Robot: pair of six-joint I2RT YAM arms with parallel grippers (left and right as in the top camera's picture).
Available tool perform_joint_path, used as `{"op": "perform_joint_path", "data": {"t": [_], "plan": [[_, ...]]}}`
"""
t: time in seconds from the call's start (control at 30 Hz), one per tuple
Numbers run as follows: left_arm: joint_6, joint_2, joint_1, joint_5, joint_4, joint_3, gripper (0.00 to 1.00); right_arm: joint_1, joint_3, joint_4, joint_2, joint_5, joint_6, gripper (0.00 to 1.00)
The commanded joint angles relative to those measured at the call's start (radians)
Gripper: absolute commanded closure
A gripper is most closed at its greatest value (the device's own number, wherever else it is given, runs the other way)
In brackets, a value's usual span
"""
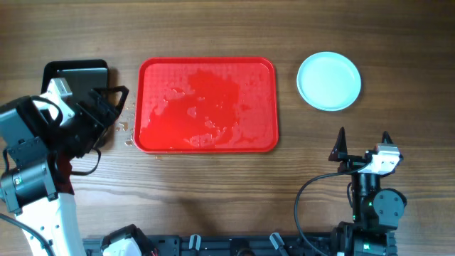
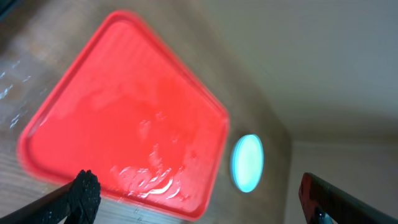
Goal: Clean dirty plates on tray and stack at the side
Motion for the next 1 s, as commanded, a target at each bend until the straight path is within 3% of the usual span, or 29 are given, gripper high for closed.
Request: {"op": "perform_joint_path", "data": {"t": [0.0, 0.13, 0.33, 0.57, 0.77, 0.97], "plan": [[0.01, 0.008, -0.057, -0.164, -0.072, -0.023, 0.0, -0.006, -0.001, 0.002, -0.014, 0.014, -0.017, 0.0], [0.119, -0.031, -0.196, -0.311, -0.026, -0.108, 0.0, -0.006, -0.001, 0.002, -0.014, 0.014, -0.017, 0.0], [0.37, -0.197, -0.418, -0.401, 0.294, -0.37, 0.0, -0.006, -0.001, 0.002, -0.014, 0.014, -0.018, 0.0], [0.377, -0.479, -0.472, -0.497, 0.586, -0.704, 0.0, -0.006, -0.001, 0.002, -0.014, 0.014, -0.017, 0.0], [0.377, -0.622, -0.472, -0.552, 0.718, -0.865, 0.0, -0.006, -0.001, 0.002, -0.014, 0.014, -0.017, 0.0], [0.378, -0.783, -0.472, -0.592, 0.737, -0.956, 0.0, -0.006, -0.001, 0.002, -0.014, 0.014, -0.017, 0.0]]}}
